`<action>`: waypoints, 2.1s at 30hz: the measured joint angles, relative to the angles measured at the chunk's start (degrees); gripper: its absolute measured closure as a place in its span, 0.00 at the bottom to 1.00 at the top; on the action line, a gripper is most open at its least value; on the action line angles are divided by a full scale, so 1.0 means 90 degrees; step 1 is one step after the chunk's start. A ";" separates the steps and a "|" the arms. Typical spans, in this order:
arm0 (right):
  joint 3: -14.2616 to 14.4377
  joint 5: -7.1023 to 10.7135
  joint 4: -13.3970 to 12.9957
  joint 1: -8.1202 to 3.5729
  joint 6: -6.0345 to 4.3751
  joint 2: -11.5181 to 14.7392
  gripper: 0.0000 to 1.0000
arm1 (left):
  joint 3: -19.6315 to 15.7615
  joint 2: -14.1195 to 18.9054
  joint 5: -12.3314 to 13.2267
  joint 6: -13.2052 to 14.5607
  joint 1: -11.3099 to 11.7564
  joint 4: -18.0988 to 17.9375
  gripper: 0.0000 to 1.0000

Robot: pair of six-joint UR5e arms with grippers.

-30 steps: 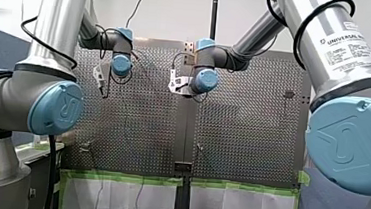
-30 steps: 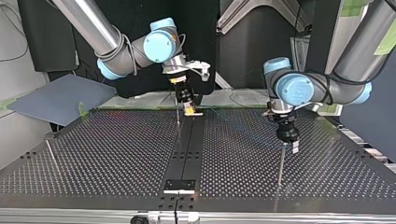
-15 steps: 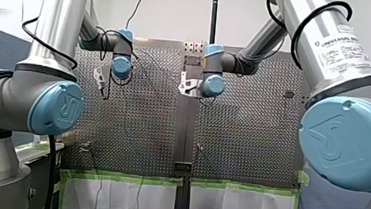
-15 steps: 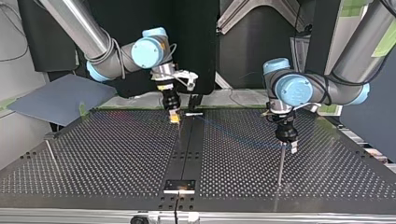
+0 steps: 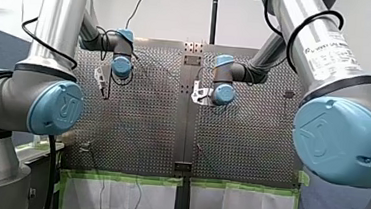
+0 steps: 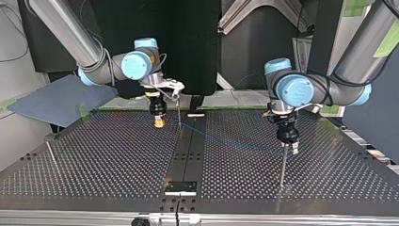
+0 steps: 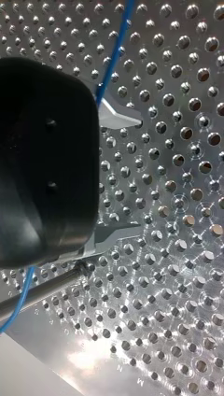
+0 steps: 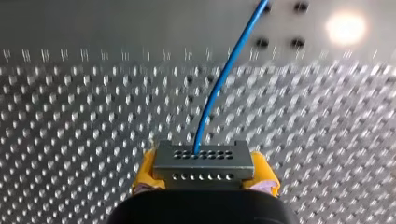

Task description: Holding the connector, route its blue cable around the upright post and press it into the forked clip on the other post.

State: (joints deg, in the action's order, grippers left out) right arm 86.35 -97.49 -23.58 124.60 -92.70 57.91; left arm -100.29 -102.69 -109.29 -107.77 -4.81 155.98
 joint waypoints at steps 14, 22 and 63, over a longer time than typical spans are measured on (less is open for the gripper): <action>0.0217 -0.0267 0.0184 -0.0557 -0.0147 -0.0144 1.00 | -0.0001 0.0000 -0.0002 0.0013 -0.0010 -0.0011 0.00; 0.0618 -0.0450 -0.0130 -0.0753 -0.0245 -0.0186 1.00 | -0.0001 0.0000 -0.0015 0.0088 -0.0014 -0.0011 0.00; 0.2745 -0.1152 -0.2256 -0.1341 -0.0524 -0.0918 1.00 | 0.0001 0.0000 -0.0058 0.0168 -0.0138 0.0024 0.00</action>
State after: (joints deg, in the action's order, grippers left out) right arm 111.06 -107.86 -43.88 112.53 -97.42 49.64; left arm -100.29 -102.69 -109.81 -106.26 -6.05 156.19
